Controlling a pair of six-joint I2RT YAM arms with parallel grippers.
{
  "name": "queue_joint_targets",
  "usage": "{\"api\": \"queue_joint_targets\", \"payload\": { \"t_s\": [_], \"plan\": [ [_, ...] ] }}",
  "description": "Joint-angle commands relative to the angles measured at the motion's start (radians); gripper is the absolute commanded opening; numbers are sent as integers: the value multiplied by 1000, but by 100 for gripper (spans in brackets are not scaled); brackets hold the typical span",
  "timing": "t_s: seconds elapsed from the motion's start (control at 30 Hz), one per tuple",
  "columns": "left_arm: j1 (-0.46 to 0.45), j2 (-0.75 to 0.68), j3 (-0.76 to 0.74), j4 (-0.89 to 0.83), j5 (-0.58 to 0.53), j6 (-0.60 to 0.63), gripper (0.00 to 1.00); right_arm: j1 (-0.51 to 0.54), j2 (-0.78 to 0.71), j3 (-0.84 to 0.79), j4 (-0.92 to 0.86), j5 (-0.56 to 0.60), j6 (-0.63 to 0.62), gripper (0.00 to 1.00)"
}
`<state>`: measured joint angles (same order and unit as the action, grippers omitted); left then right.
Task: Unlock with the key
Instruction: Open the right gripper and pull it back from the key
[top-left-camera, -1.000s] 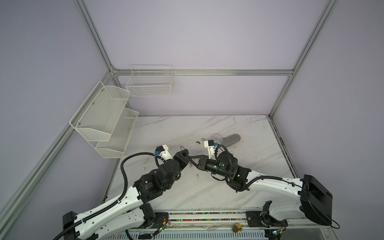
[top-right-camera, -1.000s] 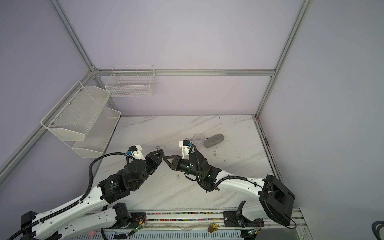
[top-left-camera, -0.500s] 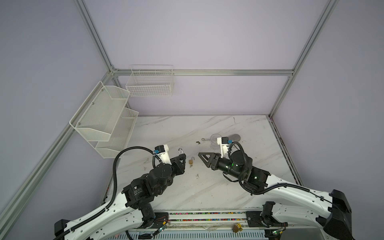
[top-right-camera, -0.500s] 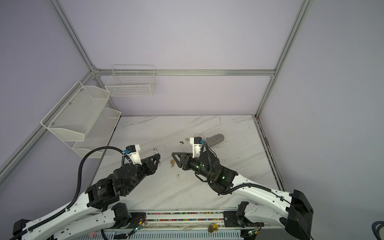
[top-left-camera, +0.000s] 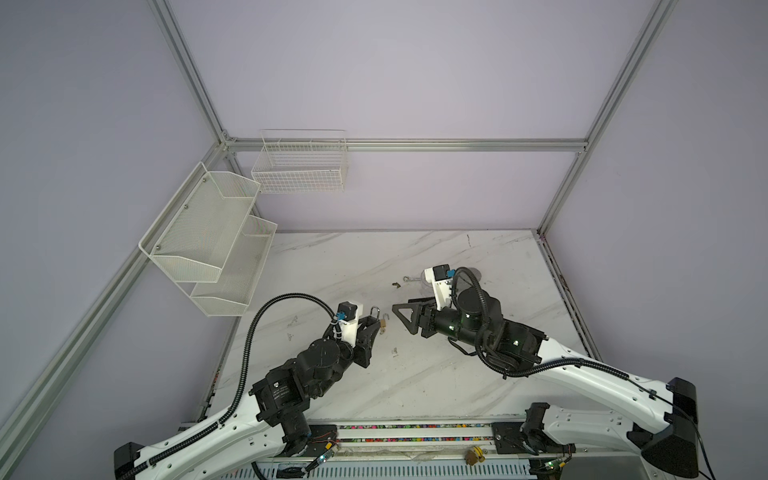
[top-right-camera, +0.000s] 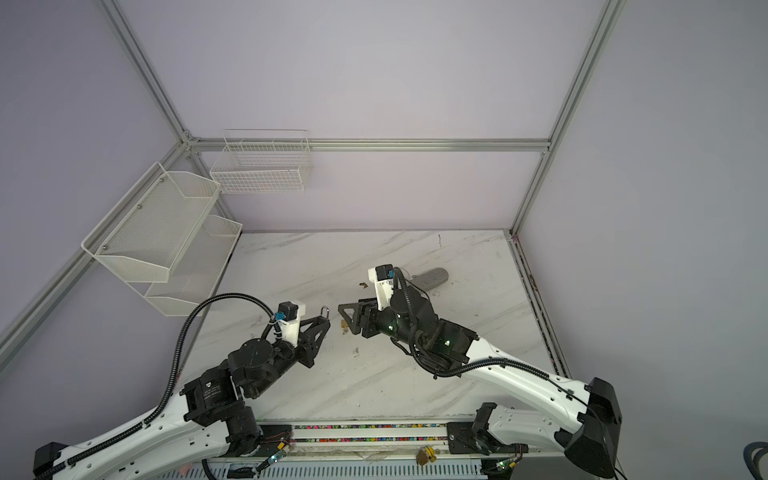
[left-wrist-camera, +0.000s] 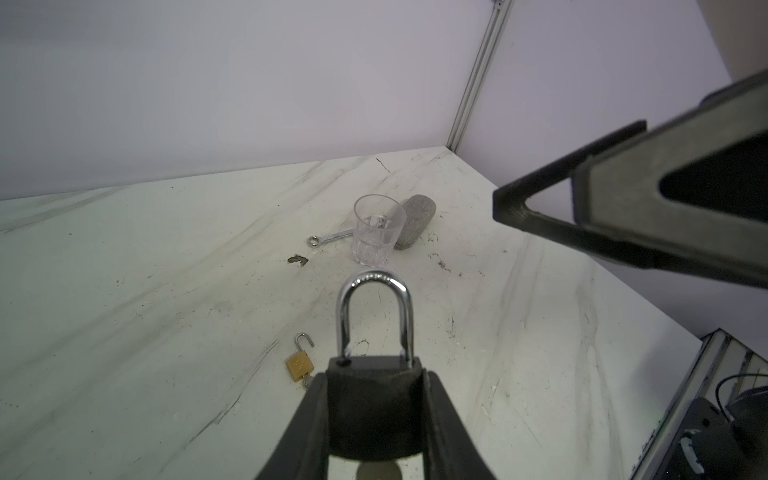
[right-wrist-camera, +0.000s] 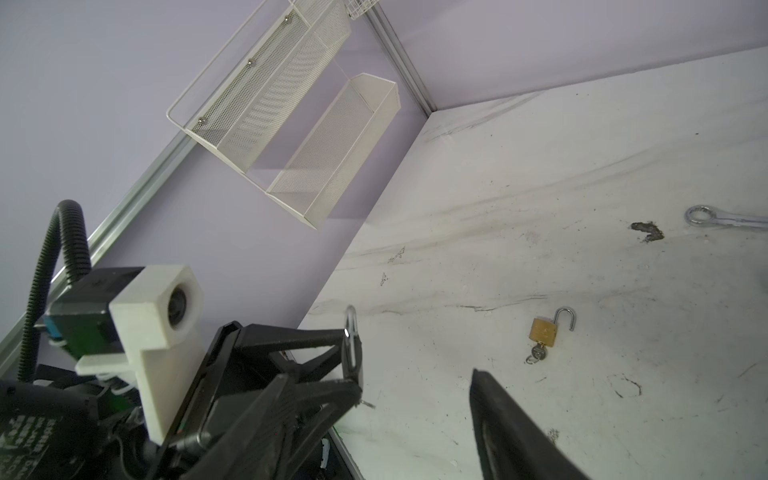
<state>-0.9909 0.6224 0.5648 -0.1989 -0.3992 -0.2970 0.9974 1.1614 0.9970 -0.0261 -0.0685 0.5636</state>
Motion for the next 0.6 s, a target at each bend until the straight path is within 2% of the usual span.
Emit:
{"api": "queue_joint_targets", "payload": {
  "t_s": [0.0,0.37,0.57],
  "plan": [
    [-3,-5,-63,204,64,153,0,-5,42,56,-86,-8,-65,69],
    [-3,28,-77,247,82,193,0,-14,187,214,-261,71,-140,70],
    [-3,16,-90,249,74,194,0,-23,207,256,-325,115,-152,70]
  ]
}}
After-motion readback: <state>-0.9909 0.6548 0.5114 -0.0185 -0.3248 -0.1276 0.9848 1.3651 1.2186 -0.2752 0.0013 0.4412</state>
